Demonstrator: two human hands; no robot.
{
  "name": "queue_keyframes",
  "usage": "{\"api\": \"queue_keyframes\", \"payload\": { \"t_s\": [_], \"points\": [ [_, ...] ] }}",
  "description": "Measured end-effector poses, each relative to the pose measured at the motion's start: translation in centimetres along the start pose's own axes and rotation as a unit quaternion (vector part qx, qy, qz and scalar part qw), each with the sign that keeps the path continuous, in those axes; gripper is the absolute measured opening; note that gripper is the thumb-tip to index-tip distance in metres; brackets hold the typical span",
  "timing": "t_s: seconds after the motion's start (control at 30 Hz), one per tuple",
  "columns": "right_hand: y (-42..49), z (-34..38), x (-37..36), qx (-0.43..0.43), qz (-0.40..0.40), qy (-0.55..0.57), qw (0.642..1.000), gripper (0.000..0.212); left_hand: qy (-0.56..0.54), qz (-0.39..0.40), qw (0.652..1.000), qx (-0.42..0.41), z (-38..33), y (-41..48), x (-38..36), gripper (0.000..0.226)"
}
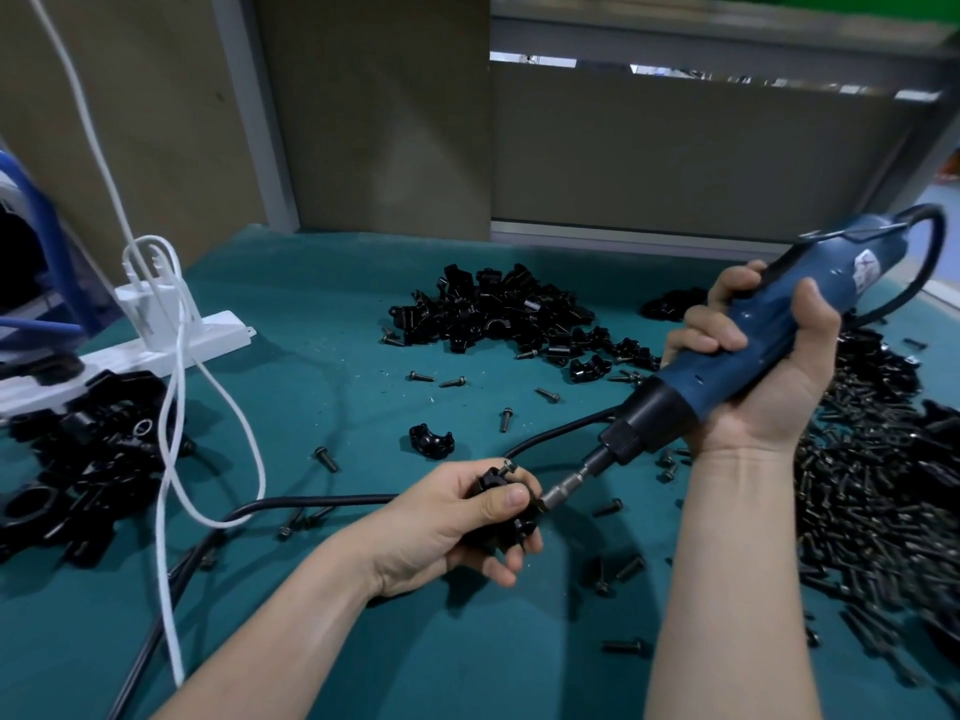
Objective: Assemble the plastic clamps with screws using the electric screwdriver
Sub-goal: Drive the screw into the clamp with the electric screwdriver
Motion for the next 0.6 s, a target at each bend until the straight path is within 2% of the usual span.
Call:
{"api": "queue_keyframes", "payload": {
  "t_s": [0.13, 0.27, 0.6],
  "points": [
    [0.06, -0.18, -0.23, -0.009, 0.014, -0.001, 1.0, 0.052, 0.024, 0.0, 1.0, 0.002, -0.18, -0.02, -0.11, 0.017],
    [0.2, -0.6, -0.43, -0.019, 0.011, -0.019, 1.0, 0.053, 0.032, -0.013, 0.999, 0.008, -0.04, -0.05, 0.1, 0.003],
    [0.19, -0.6, -0.68, -0.015, 0.008, -0.004, 1.0, 0.058, 0.022, -0.014, 1.0, -0.001, -0.26, -0.1, -0.06, 0.01]
  ]
}}
Point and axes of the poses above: each hand's wrist, its own y-axis towards the middle knuckle, its own x-axis out of the back of the hand, z = x × y, the point moved 6 cm from there along y, towards the middle knuckle, and after that the axes turned 8 degrees about z, right-handed, at the moved point
